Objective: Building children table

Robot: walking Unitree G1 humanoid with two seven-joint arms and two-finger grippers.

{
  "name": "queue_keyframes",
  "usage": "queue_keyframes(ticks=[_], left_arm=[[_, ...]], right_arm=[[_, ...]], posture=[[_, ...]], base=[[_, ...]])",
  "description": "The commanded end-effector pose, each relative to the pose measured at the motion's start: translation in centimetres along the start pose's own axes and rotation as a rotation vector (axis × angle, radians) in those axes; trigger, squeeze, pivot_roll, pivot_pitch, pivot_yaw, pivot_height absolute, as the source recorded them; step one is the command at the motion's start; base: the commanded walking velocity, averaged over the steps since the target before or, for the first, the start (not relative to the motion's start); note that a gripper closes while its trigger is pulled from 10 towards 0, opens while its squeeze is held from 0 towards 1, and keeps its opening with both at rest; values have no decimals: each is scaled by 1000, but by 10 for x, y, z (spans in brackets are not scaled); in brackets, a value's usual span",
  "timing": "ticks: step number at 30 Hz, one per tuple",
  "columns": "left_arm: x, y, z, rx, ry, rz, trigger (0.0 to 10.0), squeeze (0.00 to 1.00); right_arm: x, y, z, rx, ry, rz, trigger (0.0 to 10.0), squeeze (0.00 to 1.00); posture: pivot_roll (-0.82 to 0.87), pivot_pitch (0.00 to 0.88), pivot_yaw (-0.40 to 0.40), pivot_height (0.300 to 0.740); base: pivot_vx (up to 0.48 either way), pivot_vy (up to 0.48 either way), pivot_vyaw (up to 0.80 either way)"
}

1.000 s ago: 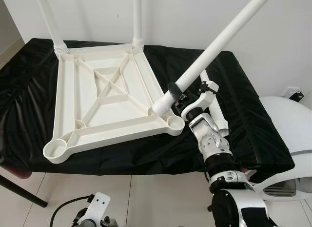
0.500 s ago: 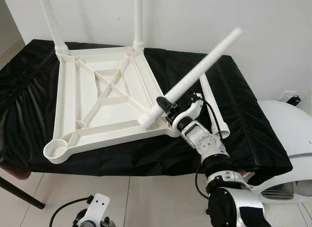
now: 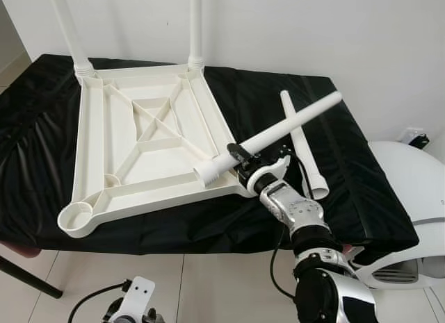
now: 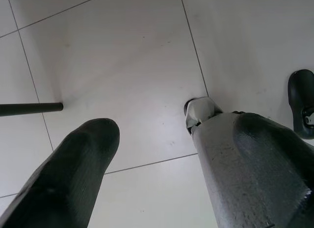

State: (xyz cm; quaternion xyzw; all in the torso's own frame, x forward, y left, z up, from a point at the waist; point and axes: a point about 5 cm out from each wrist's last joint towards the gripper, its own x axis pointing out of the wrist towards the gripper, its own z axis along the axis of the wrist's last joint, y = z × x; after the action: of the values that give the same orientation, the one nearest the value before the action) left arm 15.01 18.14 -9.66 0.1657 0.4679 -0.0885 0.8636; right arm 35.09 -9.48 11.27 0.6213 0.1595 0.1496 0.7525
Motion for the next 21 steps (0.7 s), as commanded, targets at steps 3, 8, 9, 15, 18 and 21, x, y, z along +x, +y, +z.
queue_keyframes(ticks=[3, 8, 9, 15, 18, 21], left_arm=[[-15, -22, -52, -6, 187, -88, 10000, 0], [-14, -22, -51, -16, 181, -83, 10000, 0], [-14, -22, -51, -16, 181, -83, 10000, 0], [-14, -21, -50, -25, 179, -79, 10000, 0], [-14, -21, -50, -26, 179, -79, 10000, 0], [-14, -21, -50, -27, 177, -79, 10000, 0]], right_arm=[[1, -4, -11, 115, 2, -18, 10000, 0], [2, -5, -10, 187, -14, -50, 10000, 0], [2, -5, -10, 187, -14, -50, 10000, 0], [2, -5, -8, 217, -16, -91, 10000, 0], [2, -4, -7, 225, -16, -98, 10000, 63], [2, -4, -6, 232, -17, -102, 10000, 216]], posture=[[93, 37, -46, 740], [99, 43, -43, 740], [99, 43, -43, 740], [100, 50, -46, 740], [99, 51, -46, 740], [99, 51, -47, 740]], base=[[0, 0, 0], [0, 0, 0], [0, 0, 0], [0, 0, 0], [0, 0, 0], [0, 0, 0]])
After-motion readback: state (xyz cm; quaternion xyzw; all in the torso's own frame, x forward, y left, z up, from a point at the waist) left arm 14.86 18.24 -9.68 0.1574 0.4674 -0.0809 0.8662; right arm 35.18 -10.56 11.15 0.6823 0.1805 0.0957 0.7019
